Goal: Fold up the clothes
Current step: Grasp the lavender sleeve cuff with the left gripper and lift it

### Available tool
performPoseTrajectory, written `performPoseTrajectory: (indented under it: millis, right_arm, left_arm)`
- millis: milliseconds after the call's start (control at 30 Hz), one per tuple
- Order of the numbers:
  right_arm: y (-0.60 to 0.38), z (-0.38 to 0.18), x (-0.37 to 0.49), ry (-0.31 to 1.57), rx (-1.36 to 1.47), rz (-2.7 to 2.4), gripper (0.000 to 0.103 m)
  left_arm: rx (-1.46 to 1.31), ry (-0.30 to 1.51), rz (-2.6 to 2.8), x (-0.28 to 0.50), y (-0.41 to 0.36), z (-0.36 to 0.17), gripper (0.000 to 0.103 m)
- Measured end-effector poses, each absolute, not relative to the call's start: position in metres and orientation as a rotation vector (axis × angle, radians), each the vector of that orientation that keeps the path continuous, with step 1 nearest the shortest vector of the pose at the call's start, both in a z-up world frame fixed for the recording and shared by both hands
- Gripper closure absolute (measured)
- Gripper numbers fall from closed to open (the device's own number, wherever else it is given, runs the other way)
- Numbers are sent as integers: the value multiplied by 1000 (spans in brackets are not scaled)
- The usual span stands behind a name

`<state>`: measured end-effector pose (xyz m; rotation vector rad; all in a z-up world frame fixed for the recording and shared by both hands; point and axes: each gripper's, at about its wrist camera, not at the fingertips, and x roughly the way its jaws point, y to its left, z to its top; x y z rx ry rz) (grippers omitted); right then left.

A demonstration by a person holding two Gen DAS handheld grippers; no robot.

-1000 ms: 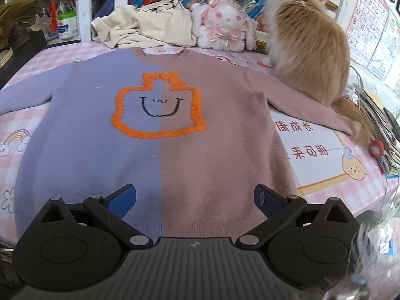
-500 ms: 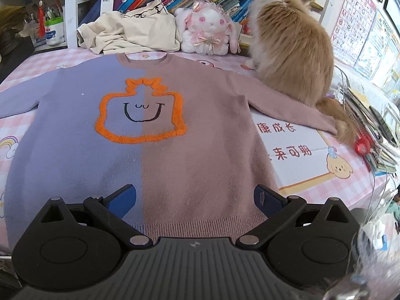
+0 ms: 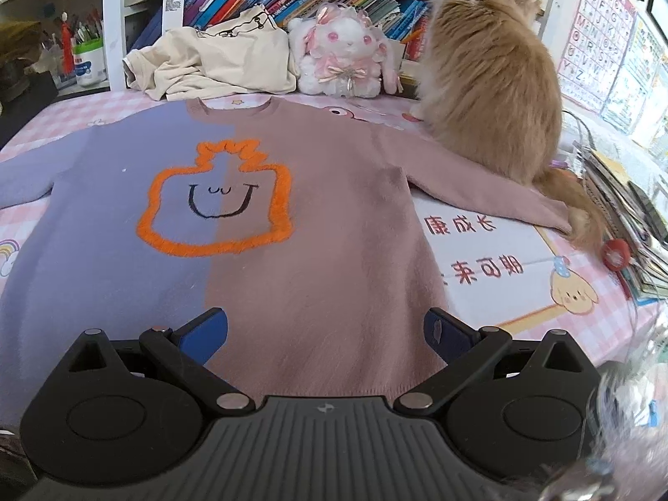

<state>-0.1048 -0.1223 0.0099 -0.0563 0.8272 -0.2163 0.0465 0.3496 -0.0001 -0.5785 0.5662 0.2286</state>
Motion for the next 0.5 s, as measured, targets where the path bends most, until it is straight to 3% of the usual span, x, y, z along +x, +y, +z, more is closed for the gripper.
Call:
performPoseTrajectory:
  millis: [500]
  right_arm:
    - [-196, -4, -62, 838, -86, 65, 2]
  left_arm:
    - [-347, 437, 6, 63, 174, 94, 101]
